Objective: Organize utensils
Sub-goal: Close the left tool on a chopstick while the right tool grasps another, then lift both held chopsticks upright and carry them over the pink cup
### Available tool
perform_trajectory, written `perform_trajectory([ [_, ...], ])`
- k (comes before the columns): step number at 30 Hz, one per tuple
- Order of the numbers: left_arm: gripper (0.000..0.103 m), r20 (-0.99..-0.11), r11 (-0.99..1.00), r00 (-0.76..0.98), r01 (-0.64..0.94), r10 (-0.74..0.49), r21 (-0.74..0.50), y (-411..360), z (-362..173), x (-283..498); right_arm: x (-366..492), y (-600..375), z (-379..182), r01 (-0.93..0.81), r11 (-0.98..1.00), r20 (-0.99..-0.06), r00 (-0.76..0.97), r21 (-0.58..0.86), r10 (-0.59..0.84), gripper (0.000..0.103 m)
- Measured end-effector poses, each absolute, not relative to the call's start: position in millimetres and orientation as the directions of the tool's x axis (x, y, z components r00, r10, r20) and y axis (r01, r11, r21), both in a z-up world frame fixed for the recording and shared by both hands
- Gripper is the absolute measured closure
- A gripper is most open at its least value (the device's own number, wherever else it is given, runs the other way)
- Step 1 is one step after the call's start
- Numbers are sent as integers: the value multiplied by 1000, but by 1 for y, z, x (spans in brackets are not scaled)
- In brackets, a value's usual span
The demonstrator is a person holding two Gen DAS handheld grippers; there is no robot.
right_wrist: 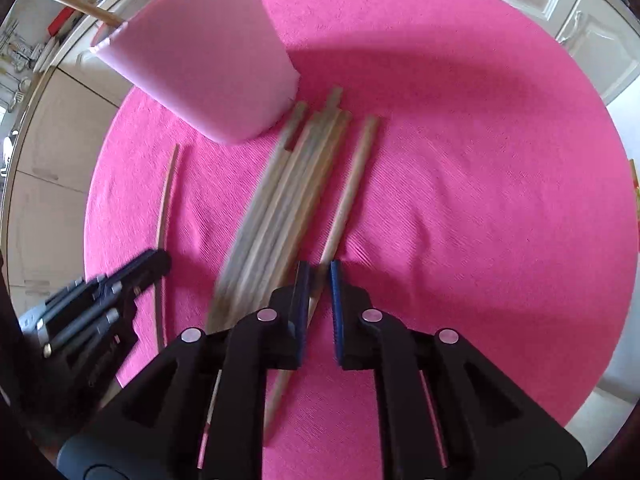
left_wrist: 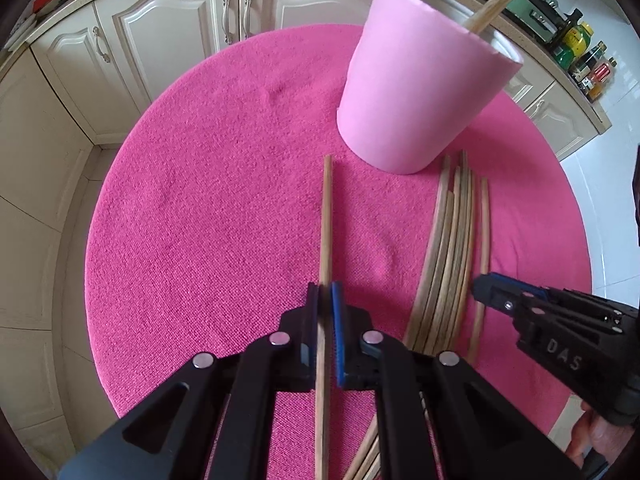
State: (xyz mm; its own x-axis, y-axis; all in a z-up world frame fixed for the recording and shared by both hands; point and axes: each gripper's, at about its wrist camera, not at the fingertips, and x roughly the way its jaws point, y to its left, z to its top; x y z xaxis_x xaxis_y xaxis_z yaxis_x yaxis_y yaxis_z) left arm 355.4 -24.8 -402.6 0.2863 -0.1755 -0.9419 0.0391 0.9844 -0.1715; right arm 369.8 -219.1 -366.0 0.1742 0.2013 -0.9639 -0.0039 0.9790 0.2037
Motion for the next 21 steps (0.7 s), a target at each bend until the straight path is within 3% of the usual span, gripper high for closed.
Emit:
perform_trajectory([
  [13,96,-960,990,241,52,-141,-132,-41,-392,379,390,-233,-363,12,973,-963,145,230,226,95],
  [21,96,-909,980,369,49,-196,-191,-39,-367,362,368,-253,-341,35,922,-888,285,386,361,97],
])
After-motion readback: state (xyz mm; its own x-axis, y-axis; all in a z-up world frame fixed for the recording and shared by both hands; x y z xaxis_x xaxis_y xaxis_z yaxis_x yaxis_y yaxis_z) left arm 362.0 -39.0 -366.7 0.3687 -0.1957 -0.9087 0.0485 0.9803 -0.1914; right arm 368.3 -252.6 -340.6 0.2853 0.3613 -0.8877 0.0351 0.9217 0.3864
